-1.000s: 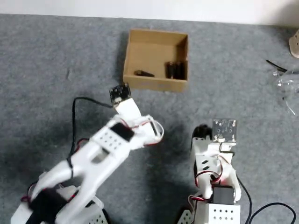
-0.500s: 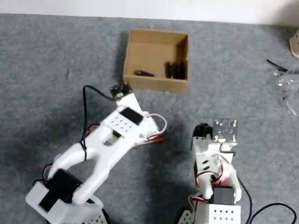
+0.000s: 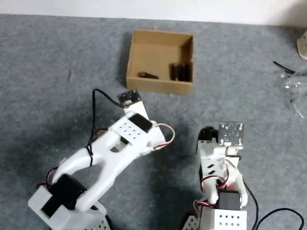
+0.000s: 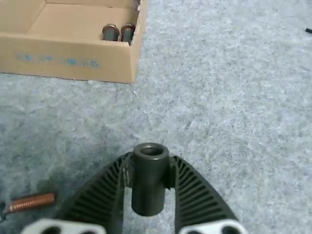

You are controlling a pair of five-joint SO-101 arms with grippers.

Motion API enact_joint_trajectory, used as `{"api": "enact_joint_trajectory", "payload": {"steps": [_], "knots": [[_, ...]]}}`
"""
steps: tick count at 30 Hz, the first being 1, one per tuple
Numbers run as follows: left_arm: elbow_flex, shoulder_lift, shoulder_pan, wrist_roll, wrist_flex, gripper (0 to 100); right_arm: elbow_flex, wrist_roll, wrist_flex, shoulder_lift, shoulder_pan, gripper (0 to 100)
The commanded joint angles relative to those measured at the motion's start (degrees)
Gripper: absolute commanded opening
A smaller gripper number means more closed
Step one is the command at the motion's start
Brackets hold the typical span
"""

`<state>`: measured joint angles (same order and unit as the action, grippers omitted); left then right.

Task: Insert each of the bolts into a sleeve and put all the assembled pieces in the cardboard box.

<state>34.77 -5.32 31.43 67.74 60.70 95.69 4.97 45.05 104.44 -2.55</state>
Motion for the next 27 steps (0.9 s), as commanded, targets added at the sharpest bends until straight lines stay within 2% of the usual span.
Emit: {"api": "enact_joint_trajectory", "payload": {"steps": [1, 10, 14, 21, 27], "knots": [[-2.9, 1.4, 0.6, 0.9, -0.9, 16, 4.5, -0.1, -2.2, 0.8, 0.6, 0.5], [-2.9, 7.1, 0.5, 1.1, -5.9, 16, 4.7, -0.1, -3.8, 0.8, 0.6, 0.5], [-4.0, 7.3, -1.8, 4.0, -8.3, 16, 4.7, -0.1, -3.8, 0.8, 0.6, 0.5], [-5.9, 7.6, -6.1, 5.4, -8.1, 16, 4.7, -0.1, -3.8, 0.8, 0.6, 0.5], [-5.7, 7.2, -6.4, 5.2, -8.0, 16, 4.7, -0.1, -3.8, 0.8, 0.6, 0.5]]}}
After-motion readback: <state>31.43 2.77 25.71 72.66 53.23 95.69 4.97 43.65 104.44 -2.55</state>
